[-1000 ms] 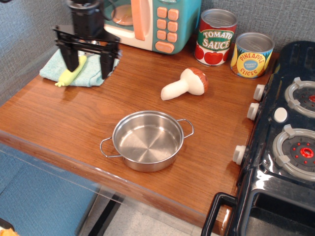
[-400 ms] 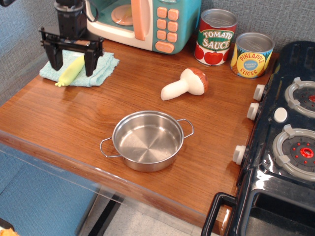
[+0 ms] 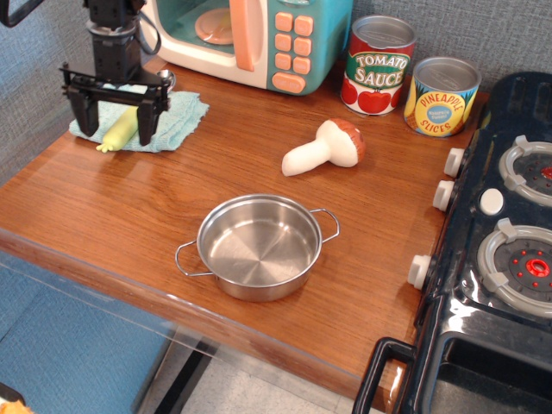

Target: Put the yellow spoon to the right of the blue cloth.

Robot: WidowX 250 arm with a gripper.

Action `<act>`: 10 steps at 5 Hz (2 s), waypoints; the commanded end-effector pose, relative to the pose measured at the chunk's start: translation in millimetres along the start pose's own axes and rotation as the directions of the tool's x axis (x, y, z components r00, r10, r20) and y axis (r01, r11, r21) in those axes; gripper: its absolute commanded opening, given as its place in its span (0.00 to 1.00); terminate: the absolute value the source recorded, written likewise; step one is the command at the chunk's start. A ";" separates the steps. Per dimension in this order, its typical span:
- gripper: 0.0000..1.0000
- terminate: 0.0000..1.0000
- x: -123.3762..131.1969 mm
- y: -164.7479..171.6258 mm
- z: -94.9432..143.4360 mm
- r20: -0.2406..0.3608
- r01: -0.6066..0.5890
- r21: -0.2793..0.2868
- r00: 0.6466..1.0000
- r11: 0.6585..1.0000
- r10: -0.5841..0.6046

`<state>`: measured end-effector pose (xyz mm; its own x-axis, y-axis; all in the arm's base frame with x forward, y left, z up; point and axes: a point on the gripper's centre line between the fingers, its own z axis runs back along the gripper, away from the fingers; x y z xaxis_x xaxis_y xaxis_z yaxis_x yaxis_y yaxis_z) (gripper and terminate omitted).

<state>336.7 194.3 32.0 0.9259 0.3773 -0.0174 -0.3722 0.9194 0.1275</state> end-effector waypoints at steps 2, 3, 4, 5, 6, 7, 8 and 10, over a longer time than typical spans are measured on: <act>0.00 0.00 2.5 12.7 5.3 0.027 -0.024 0.000 0.999 1.000 0.024; 0.00 0.00 0.2 9.3 17.6 0.047 -0.012 0.004 0.999 1.000 0.012; 0.00 0.00 -4.4 -15.6 49.5 0.143 0.078 0.015 0.986 0.997 -0.079; 0.00 0.00 -16.4 -55.3 68.6 0.190 0.165 0.019 0.968 0.986 -0.166; 0.00 0.00 -32.8 -95.9 54.6 0.157 0.258 -0.028 0.955 0.966 -0.251; 0.00 0.00 -46.1 -123.0 38.4 0.114 0.321 -0.052 0.943 0.946 -0.314; 0.00 0.00 -51.7 -134.4 21.3 0.075 0.344 -0.060 0.938 0.937 -0.339; 1.00 0.00 -56.8 -137.2 6.4 0.044 0.345 -0.062 0.938 0.937 -0.343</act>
<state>344.9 42.3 9.4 0.9983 0.0428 -0.0387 -0.0409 0.9979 0.0499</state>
